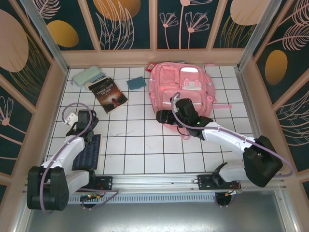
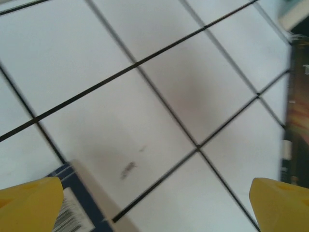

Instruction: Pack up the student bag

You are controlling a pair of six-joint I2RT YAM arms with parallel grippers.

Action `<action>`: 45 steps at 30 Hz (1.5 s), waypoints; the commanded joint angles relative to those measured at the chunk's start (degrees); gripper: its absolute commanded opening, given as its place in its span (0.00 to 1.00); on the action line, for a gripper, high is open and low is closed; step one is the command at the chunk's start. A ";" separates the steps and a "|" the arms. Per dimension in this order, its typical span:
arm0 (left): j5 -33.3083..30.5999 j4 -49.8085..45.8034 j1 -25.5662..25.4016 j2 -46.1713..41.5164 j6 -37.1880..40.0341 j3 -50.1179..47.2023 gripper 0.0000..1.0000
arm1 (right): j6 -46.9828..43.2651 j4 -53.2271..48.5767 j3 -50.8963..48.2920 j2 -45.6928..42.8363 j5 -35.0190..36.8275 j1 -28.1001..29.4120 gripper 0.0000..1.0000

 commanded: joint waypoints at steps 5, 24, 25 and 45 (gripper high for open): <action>0.63 -3.09 8.13 2.41 -4.32 -0.86 0.99 | -0.85 2.51 2.27 0.09 -0.59 0.60 0.72; 20.94 2.87 16.52 4.48 -6.22 -10.42 0.98 | -0.36 8.18 0.11 2.39 -6.03 1.79 0.71; 21.06 2.45 16.57 2.79 -5.95 -10.57 0.99 | -0.57 9.51 0.17 3.46 -7.30 2.64 0.70; 32.00 7.47 16.53 -2.58 -6.13 -13.34 0.87 | -1.52 12.00 29.75 42.00 -18.40 19.93 0.35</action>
